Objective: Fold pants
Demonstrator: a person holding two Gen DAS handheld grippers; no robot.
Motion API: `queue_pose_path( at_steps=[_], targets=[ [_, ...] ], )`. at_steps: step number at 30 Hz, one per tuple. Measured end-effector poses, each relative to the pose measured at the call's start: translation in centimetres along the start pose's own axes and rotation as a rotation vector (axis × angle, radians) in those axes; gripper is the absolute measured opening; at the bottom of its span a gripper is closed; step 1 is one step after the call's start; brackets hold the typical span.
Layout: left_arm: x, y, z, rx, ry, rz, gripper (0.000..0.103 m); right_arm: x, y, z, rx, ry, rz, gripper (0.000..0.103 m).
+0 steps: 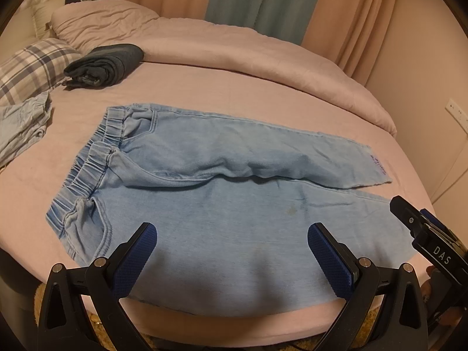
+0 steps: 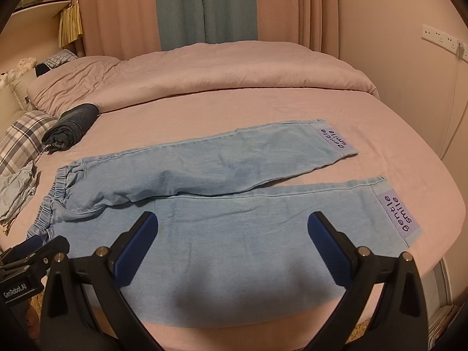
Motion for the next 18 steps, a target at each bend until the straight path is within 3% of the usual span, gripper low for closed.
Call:
queue_pose_path(
  at_steps=[18],
  targets=[
    [0.31, 0.08, -0.03, 0.001, 0.013, -0.033, 0.103, 0.37, 0.16, -0.89, 0.018, 0.011, -0.001, 0.103]
  ],
)
Point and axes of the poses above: each gripper's, at about its wrist camera, not at the fingertips, and x roughly the way its jaws point, z to its left, y to its underside, the point moved 1 cm from there along x, roughly the way its jaws point, and after that the axes turned 7 degrees about x, right-handed, at the moved point
